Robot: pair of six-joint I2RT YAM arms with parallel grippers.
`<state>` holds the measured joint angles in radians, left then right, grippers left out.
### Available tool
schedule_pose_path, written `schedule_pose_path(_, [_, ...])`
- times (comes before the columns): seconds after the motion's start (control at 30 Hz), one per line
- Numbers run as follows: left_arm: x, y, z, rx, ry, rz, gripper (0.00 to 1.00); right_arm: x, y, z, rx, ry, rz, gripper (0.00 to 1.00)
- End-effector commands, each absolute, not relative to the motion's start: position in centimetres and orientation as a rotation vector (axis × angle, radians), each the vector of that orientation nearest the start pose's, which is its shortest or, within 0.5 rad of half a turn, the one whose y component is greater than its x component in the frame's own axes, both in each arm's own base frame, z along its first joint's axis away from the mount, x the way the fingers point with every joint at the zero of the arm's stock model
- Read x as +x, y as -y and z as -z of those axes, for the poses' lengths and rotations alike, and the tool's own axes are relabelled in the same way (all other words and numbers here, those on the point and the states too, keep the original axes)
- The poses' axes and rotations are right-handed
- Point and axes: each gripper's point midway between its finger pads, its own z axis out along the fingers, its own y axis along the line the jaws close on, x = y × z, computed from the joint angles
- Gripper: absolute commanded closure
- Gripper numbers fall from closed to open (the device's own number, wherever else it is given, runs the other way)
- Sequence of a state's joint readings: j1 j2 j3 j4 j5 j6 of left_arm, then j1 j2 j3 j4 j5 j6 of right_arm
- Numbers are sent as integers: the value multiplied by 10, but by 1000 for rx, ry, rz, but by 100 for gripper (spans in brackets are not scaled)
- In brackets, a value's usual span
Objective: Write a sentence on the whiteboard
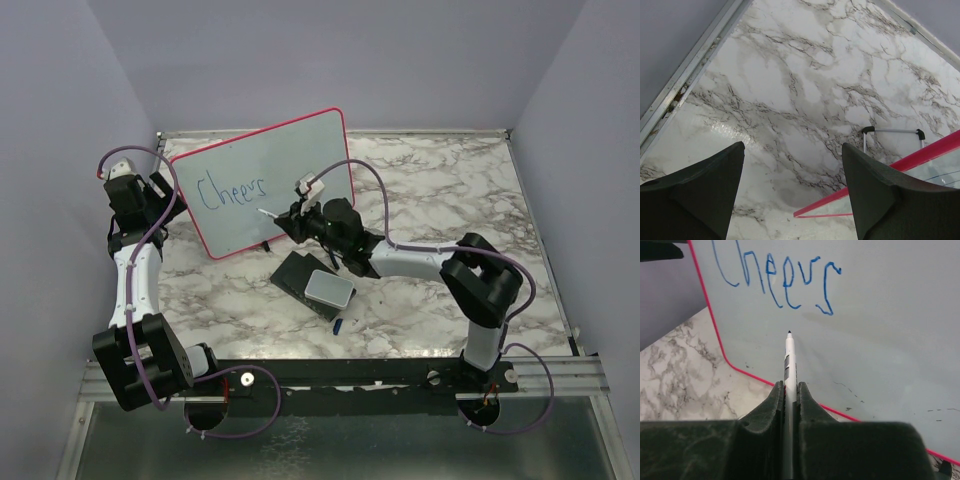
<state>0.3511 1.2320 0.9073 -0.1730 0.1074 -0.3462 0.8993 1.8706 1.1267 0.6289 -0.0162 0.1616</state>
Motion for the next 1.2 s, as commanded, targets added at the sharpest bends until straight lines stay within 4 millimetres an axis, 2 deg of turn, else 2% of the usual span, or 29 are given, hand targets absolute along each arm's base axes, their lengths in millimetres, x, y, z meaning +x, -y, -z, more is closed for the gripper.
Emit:
schedule_pose_path(0.0, [372,-90,-196,-593,-1950,138,20,333,-443,-217,-630,-1517,-830,99])
schedule_pose_path(0.27, [372,-89,-195,-582,-1955,127,20,331,-428,-233,-629,-1486,-796,99])
schedule_pose_path(0.73, [372,-85,-194,-554,-1963,103,20,355,-401,-235,-586,-1478,-802,99])
schedule_pose_path(1.17, [373,-80,-195,-534,-1965,107,20,368,-412,-223,-588,-1504,-809,99])
